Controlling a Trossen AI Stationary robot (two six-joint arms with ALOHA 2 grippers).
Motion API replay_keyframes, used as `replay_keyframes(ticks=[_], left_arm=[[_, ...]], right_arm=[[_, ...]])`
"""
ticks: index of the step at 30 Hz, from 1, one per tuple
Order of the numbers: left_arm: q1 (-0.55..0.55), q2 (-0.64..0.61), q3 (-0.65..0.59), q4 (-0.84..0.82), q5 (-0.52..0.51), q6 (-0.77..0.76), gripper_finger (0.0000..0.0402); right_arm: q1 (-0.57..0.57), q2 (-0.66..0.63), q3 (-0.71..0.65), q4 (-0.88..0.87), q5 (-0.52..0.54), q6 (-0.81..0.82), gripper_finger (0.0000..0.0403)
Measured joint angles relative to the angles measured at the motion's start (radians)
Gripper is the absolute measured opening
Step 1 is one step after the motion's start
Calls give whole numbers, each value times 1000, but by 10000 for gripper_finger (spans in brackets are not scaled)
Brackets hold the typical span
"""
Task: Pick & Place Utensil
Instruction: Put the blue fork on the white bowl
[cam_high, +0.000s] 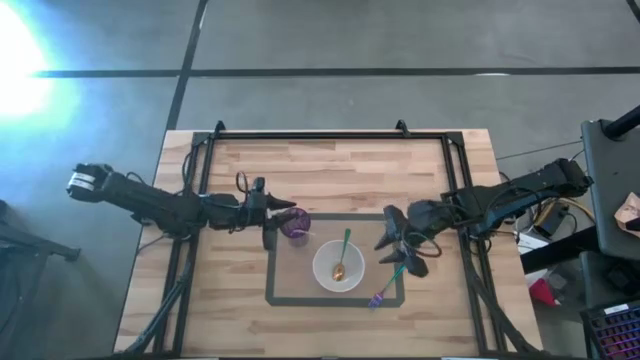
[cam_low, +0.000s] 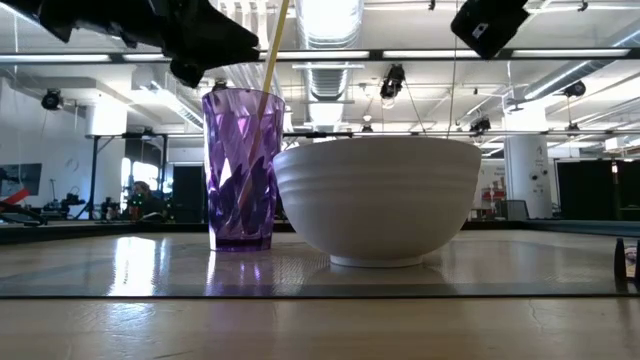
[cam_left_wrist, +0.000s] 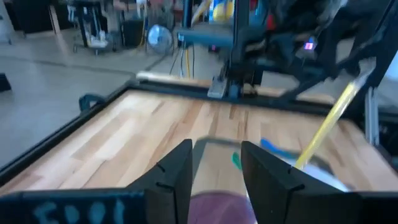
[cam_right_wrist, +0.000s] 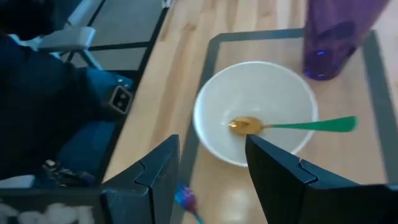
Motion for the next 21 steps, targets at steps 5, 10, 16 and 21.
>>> replay_keyframes(ticks=[5, 10, 16, 21], left_arm=[[0, -37, 103, -266, 0, 0, 131], [-3, -53, 233, -534, 4, -11, 129], [-7, -55, 368, -768, 10, -25, 128], [-20, -60, 420, -864, 15, -61, 126]], right_arm=[[57, 0, -1, 0, 3, 63, 178], [122, 13, -5, 0, 8, 94, 178], [186, 62, -2, 1, 55, 90, 178], [214, 112, 6, 0, 56, 39, 178]])
